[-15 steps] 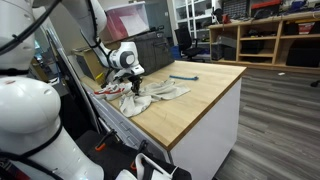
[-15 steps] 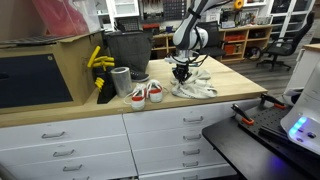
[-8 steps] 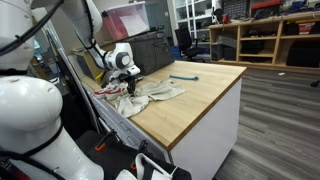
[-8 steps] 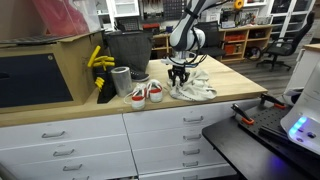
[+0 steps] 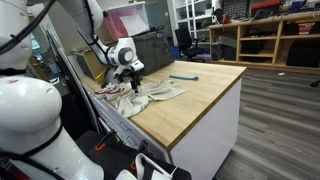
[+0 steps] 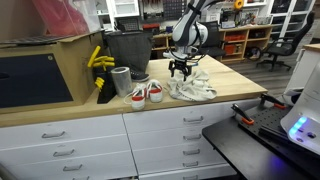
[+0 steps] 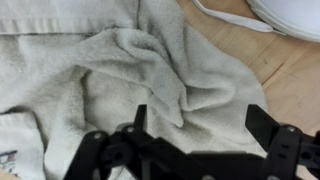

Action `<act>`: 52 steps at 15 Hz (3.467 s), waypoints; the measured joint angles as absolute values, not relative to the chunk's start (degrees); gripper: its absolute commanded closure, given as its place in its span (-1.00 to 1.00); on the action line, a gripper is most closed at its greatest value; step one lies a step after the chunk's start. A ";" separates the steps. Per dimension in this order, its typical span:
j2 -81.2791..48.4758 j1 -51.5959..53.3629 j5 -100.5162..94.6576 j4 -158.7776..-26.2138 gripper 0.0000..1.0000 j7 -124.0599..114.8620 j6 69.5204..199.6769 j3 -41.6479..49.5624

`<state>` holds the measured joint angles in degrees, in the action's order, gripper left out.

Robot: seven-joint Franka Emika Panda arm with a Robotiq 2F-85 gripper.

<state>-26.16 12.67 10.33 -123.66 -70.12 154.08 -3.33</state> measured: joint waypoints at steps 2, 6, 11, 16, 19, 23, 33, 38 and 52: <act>-25.54 12.45 10.27 -123.64 -1.00 -70.12 154.08 -2.80; -24.96 13.29 5.10 -121.10 -1.00 -72.57 149.58 2.53; -29.62 12.02 -2.36 -111.76 -0.32 -77.19 141.45 9.55; -40.04 10.56 -4.10 -101.43 0.45 -81.45 136.60 11.95; -44.31 10.28 -4.16 -96.11 0.87 -83.17 133.89 12.59; -46.80 10.19 -4.36 -91.86 0.95 -84.76 132.28 13.41; -51.54 9.17 -9.12 -87.02 1.00 -88.35 132.29 18.06; -52.19 8.61 -11.02 -85.76 1.00 -89.42 132.29 19.32; -46.79 10.22 -13.25 -85.23 -1.00 -89.40 132.29 19.19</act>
<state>-46.79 10.22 -13.25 -85.23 -89.40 132.29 19.19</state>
